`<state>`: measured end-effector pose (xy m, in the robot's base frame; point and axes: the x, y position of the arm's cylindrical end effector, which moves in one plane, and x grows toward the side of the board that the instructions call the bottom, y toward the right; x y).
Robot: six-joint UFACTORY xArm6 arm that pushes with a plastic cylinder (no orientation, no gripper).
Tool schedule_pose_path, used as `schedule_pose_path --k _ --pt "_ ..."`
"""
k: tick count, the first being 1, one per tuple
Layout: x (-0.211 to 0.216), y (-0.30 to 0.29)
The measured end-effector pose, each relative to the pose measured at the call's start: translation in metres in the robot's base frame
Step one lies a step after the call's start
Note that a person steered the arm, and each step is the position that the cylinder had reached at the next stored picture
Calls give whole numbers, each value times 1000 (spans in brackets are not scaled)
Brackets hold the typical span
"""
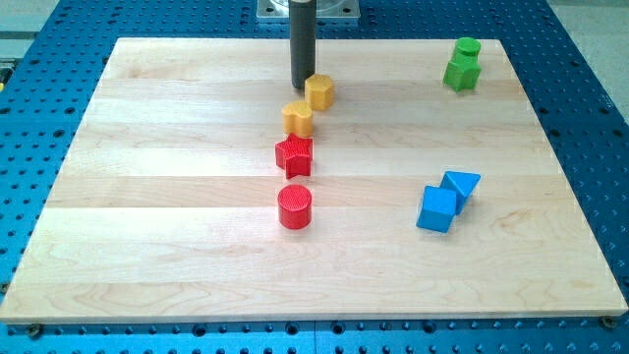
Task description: Push the hexagon to the top of the heart
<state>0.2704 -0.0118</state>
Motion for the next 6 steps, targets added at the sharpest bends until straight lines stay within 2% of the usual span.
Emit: schedule_pose_path --k 1,2,3,6 --pt "-17 52" --pt "16 106" --pt "51 91" --pt "51 41"
